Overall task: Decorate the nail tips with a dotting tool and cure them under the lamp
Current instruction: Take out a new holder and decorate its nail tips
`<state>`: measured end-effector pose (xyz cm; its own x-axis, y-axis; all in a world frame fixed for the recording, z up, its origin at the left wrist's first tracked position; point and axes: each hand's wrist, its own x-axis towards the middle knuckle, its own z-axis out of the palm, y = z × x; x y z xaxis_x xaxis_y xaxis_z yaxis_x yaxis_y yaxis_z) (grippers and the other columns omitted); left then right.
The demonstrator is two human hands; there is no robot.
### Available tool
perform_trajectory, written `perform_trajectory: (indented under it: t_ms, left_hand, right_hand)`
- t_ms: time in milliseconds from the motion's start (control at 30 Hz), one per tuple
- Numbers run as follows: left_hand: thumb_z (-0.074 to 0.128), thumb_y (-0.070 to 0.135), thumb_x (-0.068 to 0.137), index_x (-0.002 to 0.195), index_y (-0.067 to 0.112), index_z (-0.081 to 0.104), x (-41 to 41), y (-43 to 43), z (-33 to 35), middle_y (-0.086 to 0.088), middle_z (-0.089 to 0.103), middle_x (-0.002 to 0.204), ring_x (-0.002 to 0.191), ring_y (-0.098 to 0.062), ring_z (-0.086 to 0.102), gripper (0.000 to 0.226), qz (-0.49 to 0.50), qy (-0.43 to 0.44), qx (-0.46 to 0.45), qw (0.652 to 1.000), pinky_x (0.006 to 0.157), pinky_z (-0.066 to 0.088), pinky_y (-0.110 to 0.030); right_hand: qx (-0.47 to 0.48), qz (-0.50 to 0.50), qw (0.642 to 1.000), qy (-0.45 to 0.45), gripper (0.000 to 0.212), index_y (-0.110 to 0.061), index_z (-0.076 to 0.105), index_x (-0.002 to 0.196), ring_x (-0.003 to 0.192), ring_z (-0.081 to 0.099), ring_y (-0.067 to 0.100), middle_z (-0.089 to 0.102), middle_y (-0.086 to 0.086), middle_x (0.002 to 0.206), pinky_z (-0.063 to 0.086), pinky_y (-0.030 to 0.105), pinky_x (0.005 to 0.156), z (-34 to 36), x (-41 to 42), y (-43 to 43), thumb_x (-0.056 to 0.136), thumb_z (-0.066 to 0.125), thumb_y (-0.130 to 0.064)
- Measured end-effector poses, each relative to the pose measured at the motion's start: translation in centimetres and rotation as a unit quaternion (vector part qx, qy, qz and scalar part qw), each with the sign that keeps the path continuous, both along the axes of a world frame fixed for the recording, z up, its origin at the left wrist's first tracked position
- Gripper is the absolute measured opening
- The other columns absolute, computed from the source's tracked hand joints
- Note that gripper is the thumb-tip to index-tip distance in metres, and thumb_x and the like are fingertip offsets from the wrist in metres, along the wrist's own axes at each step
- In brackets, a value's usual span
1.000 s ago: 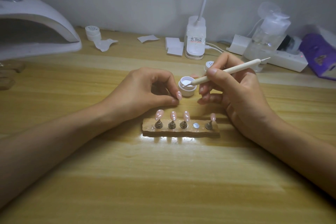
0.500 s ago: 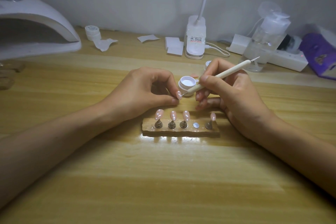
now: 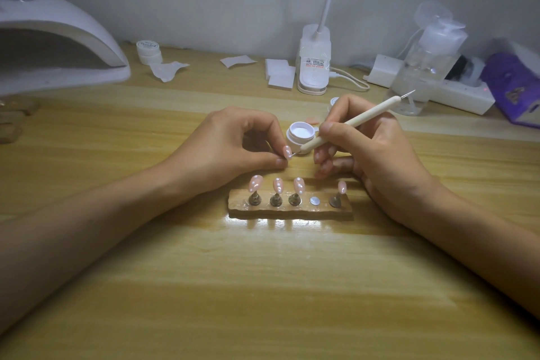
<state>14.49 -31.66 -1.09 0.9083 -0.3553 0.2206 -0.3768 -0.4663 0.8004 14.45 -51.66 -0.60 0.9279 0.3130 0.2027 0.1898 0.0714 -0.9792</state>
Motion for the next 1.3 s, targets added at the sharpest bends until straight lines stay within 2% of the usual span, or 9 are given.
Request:
perform_trajectory:
  t_ms: [333, 500, 733, 1067, 1300]
  left_hand:
    - [0.082, 0.01, 0.075, 0.074, 0.022, 0.071, 0.05, -0.02, -0.09, 0.014, 0.073, 0.075, 0.07, 0.006, 0.066, 0.017, 0.001, -0.004, 0.002, 1.0, 0.068, 0.044, -0.006]
    - [0.082, 0.01, 0.075, 0.074, 0.024, 0.071, 0.09, 0.08, -0.11, 0.011, 0.074, 0.076, 0.073, 0.003, 0.067, 0.018, 0.001, -0.002, -0.001, 1.0, 0.073, 0.049, -0.011]
    - [0.082, 0.008, 0.075, 0.072, 0.025, 0.07, -0.01, 0.07, -0.01, 0.013, 0.073, 0.074, 0.069, 0.005, 0.066, 0.02, -0.003, -0.002, -0.004, 1.0, 0.07, 0.047, -0.009]
    - [0.08, 0.005, 0.076, 0.072, 0.022, 0.07, -0.09, 0.22, 0.03, 0.008, 0.075, 0.079, 0.078, -0.006, 0.072, 0.02, -0.023, -0.001, -0.017, 1.0, 0.082, 0.055, -0.025]
    - [0.081, 0.006, 0.076, 0.072, 0.022, 0.071, -0.14, 0.19, 0.12, 0.006, 0.075, 0.081, 0.081, -0.012, 0.072, 0.019, -0.019, -0.001, -0.014, 1.0, 0.084, 0.055, -0.034]
  right_hand:
    - [0.0, 0.001, 1.0, 0.001, 0.021, -0.02, 0.057, 0.065, 0.054, 0.059, 0.015, 0.064, 0.006, 0.06, 0.051, 0.024, 0.05, 0.0, 0.01, -0.03, 0.084, 0.062, -0.012]
    - [0.017, 0.005, 1.0, -0.001, 0.022, -0.021, 0.057, 0.064, 0.054, 0.059, 0.014, 0.063, 0.004, 0.06, 0.051, 0.024, 0.049, 0.18, -0.09, -0.02, 0.084, 0.062, -0.012]
    - [0.03, 0.003, 0.999, -0.01, 0.021, -0.02, 0.056, 0.066, 0.056, 0.059, 0.014, 0.062, 0.004, 0.06, 0.052, 0.024, 0.049, 0.29, -0.22, -0.08, 0.085, 0.061, -0.013]
    - [0.063, 0.008, 0.998, -0.029, 0.025, -0.025, 0.058, 0.065, 0.058, 0.062, 0.012, 0.064, 0.002, 0.064, 0.052, 0.024, 0.05, 0.46, -0.33, -0.17, 0.087, 0.059, -0.013]
    - [0.077, 0.01, 0.997, -0.021, 0.025, -0.025, 0.058, 0.065, 0.058, 0.062, 0.011, 0.063, 0.002, 0.063, 0.052, 0.024, 0.049, 0.45, -0.13, -0.26, 0.087, 0.058, -0.013]
